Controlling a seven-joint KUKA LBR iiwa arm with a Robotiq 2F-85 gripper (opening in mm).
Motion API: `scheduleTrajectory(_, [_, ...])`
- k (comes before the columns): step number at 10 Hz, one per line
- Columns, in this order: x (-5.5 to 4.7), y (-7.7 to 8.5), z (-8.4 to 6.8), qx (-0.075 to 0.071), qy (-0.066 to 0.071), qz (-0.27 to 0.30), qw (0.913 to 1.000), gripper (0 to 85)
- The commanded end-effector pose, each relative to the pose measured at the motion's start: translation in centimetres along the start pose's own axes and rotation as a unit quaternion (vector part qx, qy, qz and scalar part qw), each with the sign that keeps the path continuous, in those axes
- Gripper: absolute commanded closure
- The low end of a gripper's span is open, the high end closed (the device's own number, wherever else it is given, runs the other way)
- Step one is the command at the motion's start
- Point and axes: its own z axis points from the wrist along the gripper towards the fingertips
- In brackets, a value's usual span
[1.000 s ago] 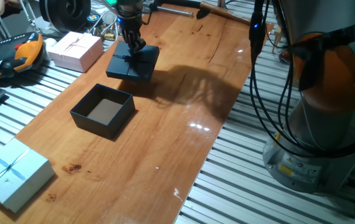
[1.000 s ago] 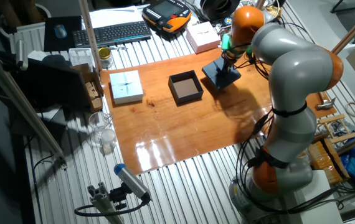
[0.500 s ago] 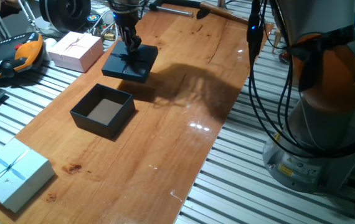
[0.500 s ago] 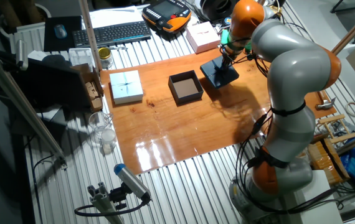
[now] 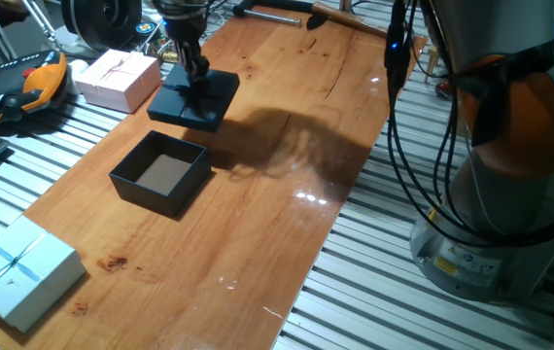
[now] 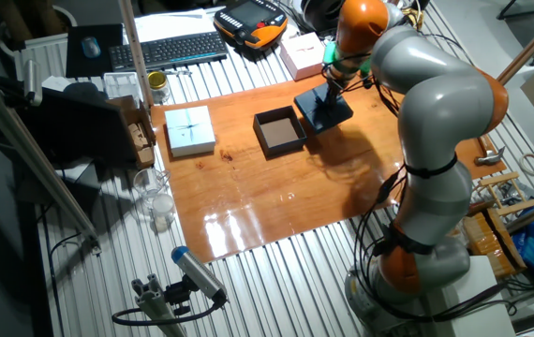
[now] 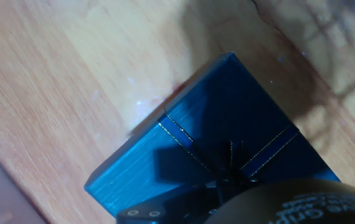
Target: Cover the box
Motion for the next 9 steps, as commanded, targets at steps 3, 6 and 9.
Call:
scheduleTrajectory(3, [1.1, -1.1, 0.3, 0.000, 0.004, 0.005, 1.0000, 85.0])
scheduleTrajectory(6, [2.1, -2.0, 0.1, -0.002, 0.002, 0.009, 1.0000, 85.0])
scheduleTrajectory(9, [3.5, -3.3, 0.7, -0.006, 0.002, 0.018, 0.9998, 85.0])
